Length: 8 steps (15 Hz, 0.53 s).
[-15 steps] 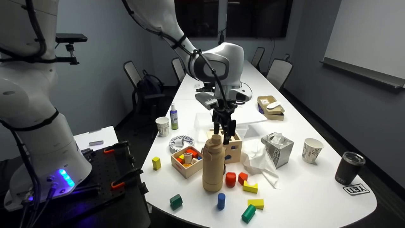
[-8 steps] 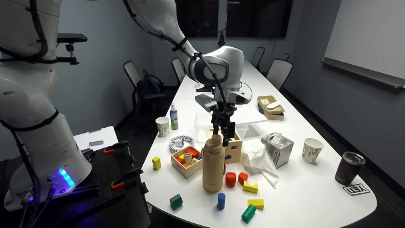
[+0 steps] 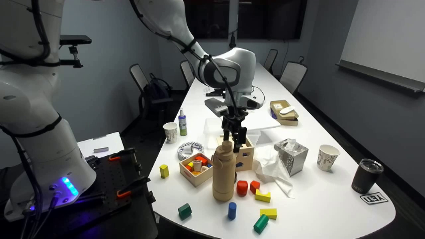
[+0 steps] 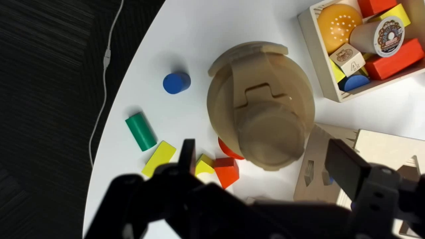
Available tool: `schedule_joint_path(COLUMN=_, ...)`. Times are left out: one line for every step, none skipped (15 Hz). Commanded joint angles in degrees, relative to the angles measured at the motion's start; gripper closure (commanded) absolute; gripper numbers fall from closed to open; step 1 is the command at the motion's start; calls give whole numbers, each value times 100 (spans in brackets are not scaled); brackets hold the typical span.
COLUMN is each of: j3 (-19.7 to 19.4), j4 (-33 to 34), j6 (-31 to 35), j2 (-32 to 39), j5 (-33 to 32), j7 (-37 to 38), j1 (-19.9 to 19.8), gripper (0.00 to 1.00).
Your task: Slightly rotate the water bottle
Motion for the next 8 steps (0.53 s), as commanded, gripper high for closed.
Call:
schedule_joint_path(j3=95, j4=-70, j6=-140, j2=-155, j5=116, j7=43, j1=-22, gripper=0)
schedule_joint_path(j3=111, j4=-85, j6=-139, j2=-173, j5=129, j7=33, j1=-21, gripper=0)
schedule_joint_path(j3=132, j4=-93, j6=-153, j2=-191, j5=149, j7=22, j1=-20, gripper=0)
schedule_joint_path(j3=143, j4=-96, j6=-147, j2=-197, j5=151, j7=24, j1=-16, gripper=0)
schedule_joint_path(j3=150, j4=-101, j6=-141, j2=-203, j5=146, j7=33, j1=-10, gripper=0)
schedule_joint_path(j3=154, j4=-103, j6=-143, j2=-207, j5=142, j7=44, j1=-9, gripper=25)
schedule_joint_path(j3=163, j4=-100, j6=-167, j2=-214, j5=144, j7=31, j1=-12, gripper=28)
schedule_joint_path(j3=157, j4=-102, j6=-168, j2=-219, j5=132, j7=46, j1=-7, gripper=34)
